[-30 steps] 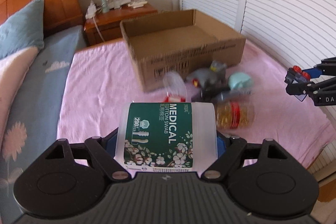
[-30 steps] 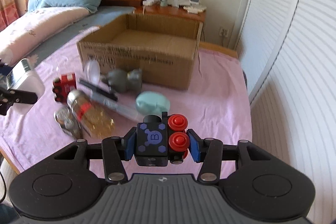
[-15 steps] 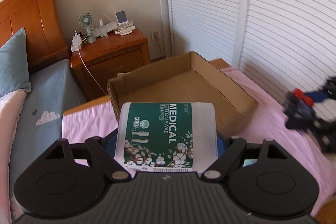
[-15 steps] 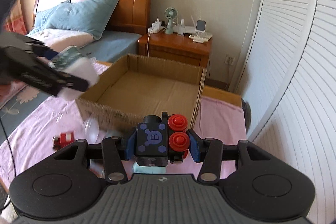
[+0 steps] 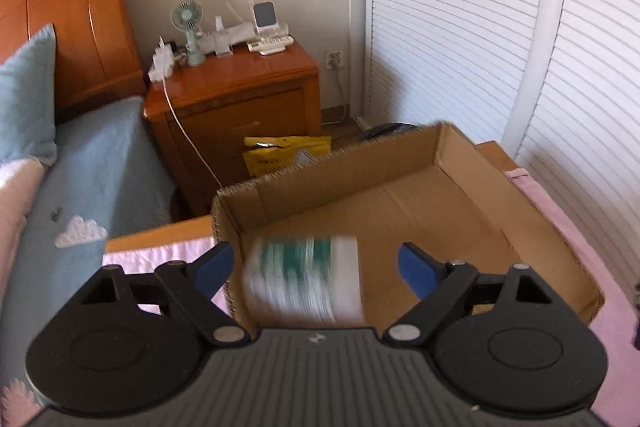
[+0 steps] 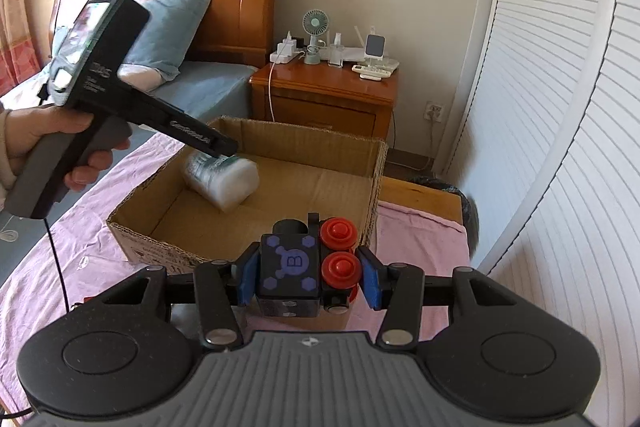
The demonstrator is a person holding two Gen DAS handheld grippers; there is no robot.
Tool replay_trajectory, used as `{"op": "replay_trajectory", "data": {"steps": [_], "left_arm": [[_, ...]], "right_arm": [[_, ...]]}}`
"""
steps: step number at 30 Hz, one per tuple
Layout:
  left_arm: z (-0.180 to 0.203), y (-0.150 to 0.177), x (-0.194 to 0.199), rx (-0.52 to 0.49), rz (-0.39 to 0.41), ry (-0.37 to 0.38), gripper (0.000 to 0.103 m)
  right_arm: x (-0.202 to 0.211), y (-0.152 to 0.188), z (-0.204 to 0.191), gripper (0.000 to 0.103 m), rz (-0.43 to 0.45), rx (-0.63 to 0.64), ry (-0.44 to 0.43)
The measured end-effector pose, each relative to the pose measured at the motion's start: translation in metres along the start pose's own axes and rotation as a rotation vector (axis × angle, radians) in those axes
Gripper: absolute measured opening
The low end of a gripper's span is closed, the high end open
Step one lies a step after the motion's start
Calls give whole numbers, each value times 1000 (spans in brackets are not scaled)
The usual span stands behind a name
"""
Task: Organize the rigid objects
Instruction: 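Carry the bottle and cube into the cardboard box and open both tools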
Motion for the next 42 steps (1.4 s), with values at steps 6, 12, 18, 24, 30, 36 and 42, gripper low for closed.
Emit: {"op": "replay_trajectory", "data": {"steps": [6,12,18,24,30,36,42], "left_arm": [[4,18,46,-16,-33,33,93],[6,46,102,-15,-18,62,93],[-3,70,142,7,27,25,94],[-16,87,158,23,38,-15,95],[-27,95,159,43,50,-48,95],[-31,103,159,64,42,-38,95],[-24,105,167,56,49,-27,96]], "right_arm": [[-7,-4,-5,55,-15,6,-8],[-19,-15,-12,55,-24,9,-15],[-46,-31,-18,55,-43,12,-17],[-94,-50,-12,55,-83,-6,0],[-142,-62,-4,55,-118,-30,35],[-152,-60,-4,95,-112,-40,52],[-121,-50,-12,103,-116,-60,16]]}}
Point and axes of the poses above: each gripper's, at about its wrist camera, not at the fingertips, and x roughly against the way its jaws point, z to its right, y to its underside, the point moved 2 cm from there along -x, roughly the way its jaws point, and after that the axes turned 13 degrees about z, right-handed, at the moved point
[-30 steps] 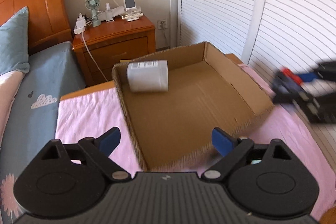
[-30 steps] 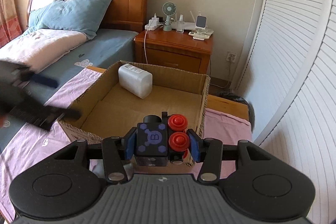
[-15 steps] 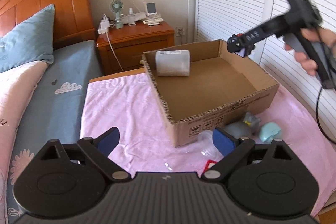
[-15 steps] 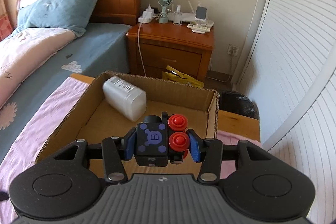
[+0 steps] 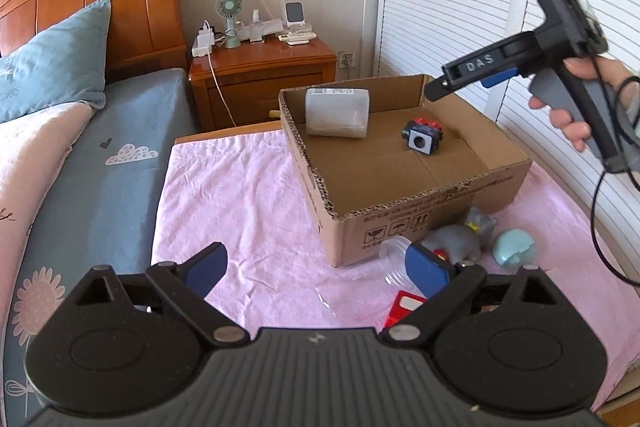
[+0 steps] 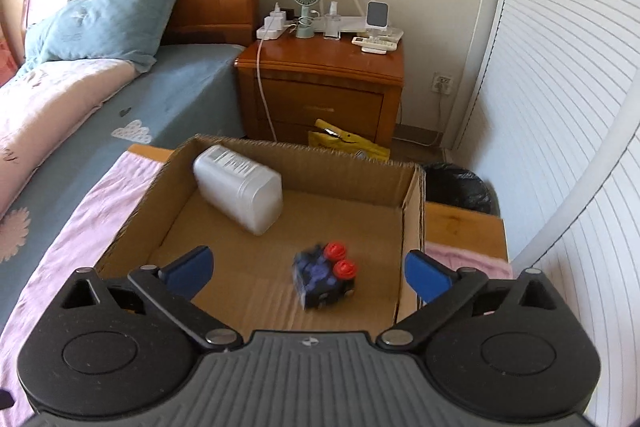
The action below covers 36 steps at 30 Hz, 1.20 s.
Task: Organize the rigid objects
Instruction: 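Carry the bottle and cube into the cardboard box and open both tools, then move the right tool to the teal oval case while the left tool approaches the correction tape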
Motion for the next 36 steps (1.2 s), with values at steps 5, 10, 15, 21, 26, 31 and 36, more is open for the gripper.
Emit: {"op": "replay_trajectory", "data": {"steps": [5,10,15,21,26,31,36], "left_arm": [[3,2,11,8,14,-14,99],[0,11,19,56,3,-52,100],[-1,25,24,74,-14,-91,100],[4,44,30,67,-13,-127,101],[9,57,33,79,-21,-108,101],[13,64,30,69,-39,-99,101],[17,65,28,68,-45,-76,101]], "right_arm": [[31,12,-8,103,-13,-12,-20],[57,36,-15,103,-35,-24,-19],[79,69,-22,103,-54,-11,-22],[80,102,-16,103,-86,-43,26],[70,130,-11,103,-131,-57,61],[60,141,-9,103,-151,-95,67],[47,149,-10,103,-162,-85,97]]}}
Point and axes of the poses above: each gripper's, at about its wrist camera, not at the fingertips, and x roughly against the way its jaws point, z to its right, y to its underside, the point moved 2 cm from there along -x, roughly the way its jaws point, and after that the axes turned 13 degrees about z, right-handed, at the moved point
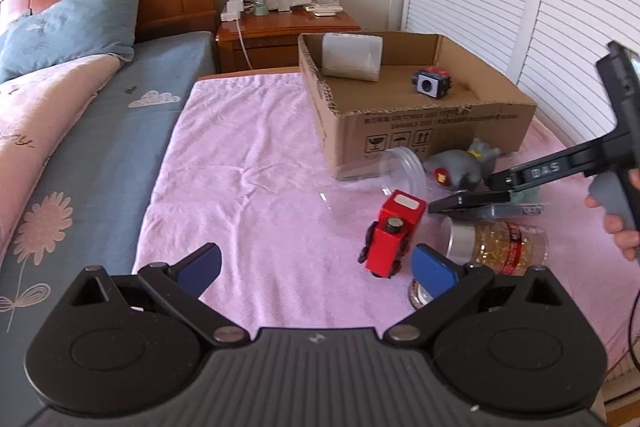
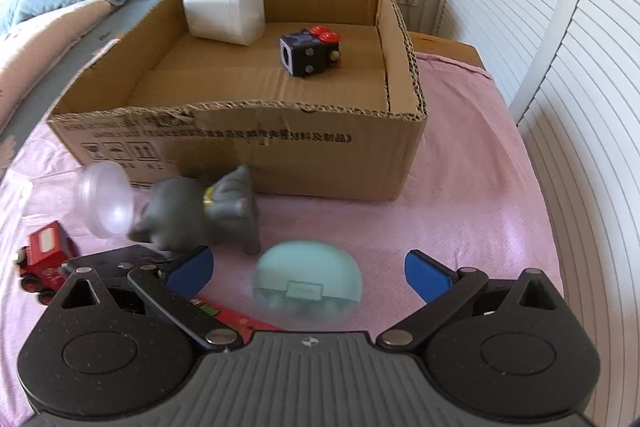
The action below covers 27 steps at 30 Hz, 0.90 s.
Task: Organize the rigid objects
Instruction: 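Move the right tool to the teal oval case while the left tool approaches the correction tape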
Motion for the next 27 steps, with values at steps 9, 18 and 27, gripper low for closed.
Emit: {"op": "replay_trajectory", "data": {"steps": [9,18,27], "left_arm": [[6,2,-6,-16,-22,16,101],[23,10,-8,-60,-64,44,101],[52,22,-6,-87,-155,89,101]], "right_arm": [[-5,15,16,103,-18,-11,33],[11,34,43,103,6,-47,53],[24,51,54,103,80,-18,25]]}}
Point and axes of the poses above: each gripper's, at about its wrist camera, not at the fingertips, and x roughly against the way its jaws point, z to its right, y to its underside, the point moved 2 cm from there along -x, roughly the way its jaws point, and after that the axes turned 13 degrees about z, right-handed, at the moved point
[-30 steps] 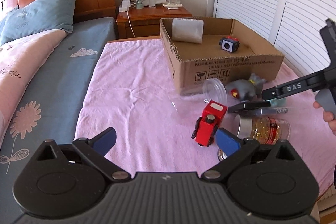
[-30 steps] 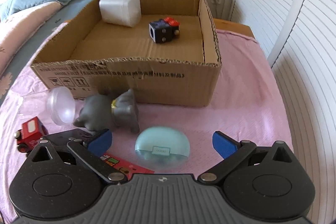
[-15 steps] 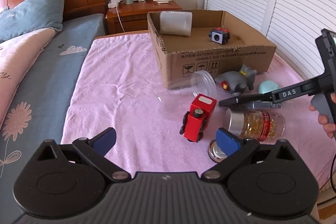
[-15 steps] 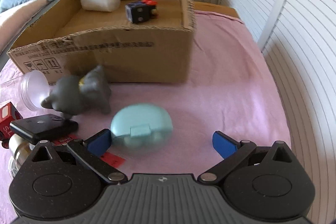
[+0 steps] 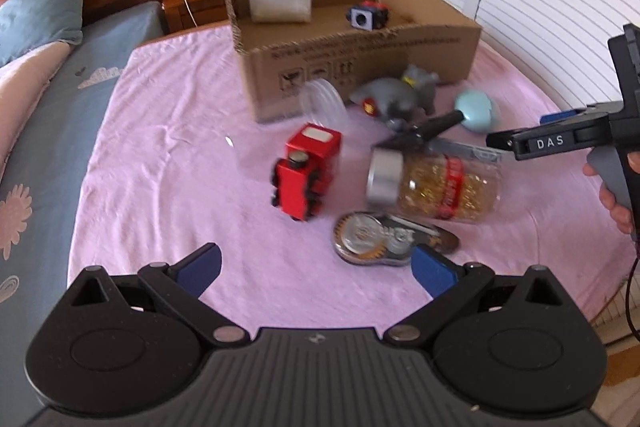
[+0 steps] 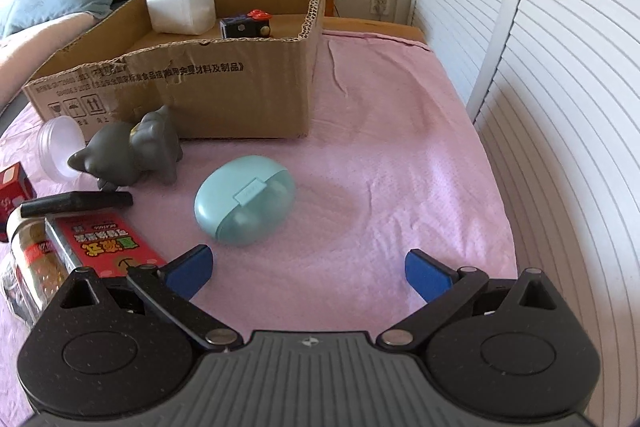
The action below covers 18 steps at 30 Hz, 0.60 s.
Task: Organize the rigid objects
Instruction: 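Move the right tool to the teal oval case while the left tool approaches the correction tape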
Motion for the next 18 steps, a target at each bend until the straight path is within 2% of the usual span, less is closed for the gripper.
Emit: {"op": "replay_trajectory", "data": {"steps": [6,10,15,18], "left_arm": [[9,-10,20,-8,-8,-25,101],[20,-11,29,-18,6,7,101],[36,4,7,-28,12,69,101],[38,16,-15,-6,9,72,101]], "right_arm": [[4,5,2,103,10,19,-23],[2,4,3,103,9,21,-26],[4,5,3,103,12,24,-30],[6,6,4,103,12,28,-34]]}}
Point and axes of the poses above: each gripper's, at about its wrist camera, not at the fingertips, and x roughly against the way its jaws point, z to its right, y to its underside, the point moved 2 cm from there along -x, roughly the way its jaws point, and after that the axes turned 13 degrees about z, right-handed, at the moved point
